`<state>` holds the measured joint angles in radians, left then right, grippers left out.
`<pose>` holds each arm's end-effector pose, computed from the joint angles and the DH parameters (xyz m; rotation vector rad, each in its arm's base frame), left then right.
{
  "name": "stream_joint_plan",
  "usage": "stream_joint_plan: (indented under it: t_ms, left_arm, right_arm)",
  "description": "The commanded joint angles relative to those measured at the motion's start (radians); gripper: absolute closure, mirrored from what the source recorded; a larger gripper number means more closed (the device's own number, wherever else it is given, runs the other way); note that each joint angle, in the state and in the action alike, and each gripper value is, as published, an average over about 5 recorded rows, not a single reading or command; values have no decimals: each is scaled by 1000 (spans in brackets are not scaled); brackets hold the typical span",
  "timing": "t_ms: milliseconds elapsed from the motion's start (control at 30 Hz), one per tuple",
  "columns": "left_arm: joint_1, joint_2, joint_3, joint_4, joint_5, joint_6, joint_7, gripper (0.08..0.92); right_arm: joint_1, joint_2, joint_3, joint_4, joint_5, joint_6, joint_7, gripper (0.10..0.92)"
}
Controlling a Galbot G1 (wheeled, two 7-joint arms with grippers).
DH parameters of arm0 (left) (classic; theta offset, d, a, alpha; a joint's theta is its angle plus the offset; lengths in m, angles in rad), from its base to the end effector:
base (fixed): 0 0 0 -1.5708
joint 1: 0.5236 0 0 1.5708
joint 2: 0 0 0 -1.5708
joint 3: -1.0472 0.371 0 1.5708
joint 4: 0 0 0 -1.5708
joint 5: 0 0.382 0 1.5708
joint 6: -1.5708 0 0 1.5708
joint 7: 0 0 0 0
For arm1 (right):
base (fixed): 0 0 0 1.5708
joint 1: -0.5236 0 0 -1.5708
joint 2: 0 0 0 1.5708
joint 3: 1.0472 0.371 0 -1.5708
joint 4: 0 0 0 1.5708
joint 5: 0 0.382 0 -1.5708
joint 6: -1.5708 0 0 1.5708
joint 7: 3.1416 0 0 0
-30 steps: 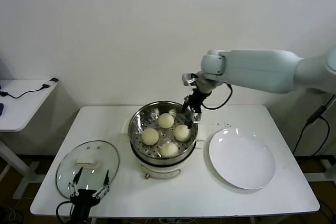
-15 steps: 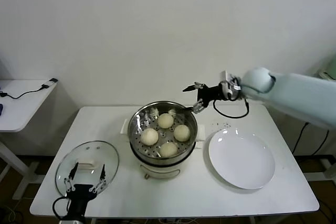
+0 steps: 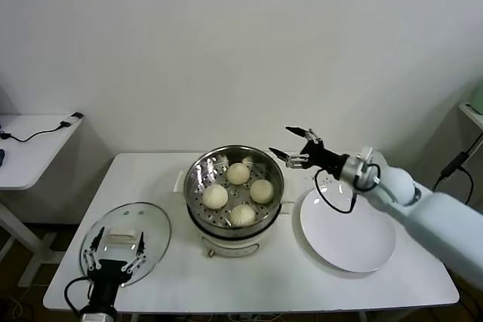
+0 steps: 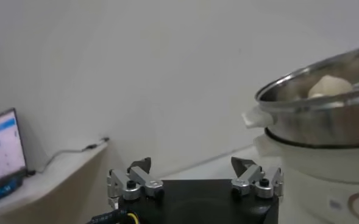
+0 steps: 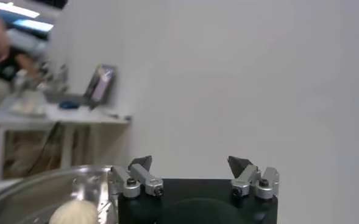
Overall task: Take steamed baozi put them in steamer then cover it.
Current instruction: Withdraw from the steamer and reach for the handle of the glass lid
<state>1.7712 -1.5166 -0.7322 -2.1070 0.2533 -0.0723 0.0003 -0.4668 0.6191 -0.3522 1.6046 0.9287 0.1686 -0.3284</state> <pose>0.1268 0.0774 -0.3416 0.1467 -2.9445 -0.6326 0.4493 -0.1215 -0.2394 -1.2800 2.8380 -0.1855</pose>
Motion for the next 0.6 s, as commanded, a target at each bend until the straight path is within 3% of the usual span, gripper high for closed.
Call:
stream_joint_plan:
  t_ms: [33,300,600]
  left_arm:
    - [-26,4,-43,10,507,-32,-27,177]
    - [-86,25,-107,69,1238,-135,-116,177]
    - [-166,30,-82,261,1410,-116,-132,177]
  right_arm:
    - [-736,180,763,95,-109,-5,71,203]
    - [-857,324,874,77,-211,-12,57,203]
    - [-871,405,894,29,-293,-8,53,203]
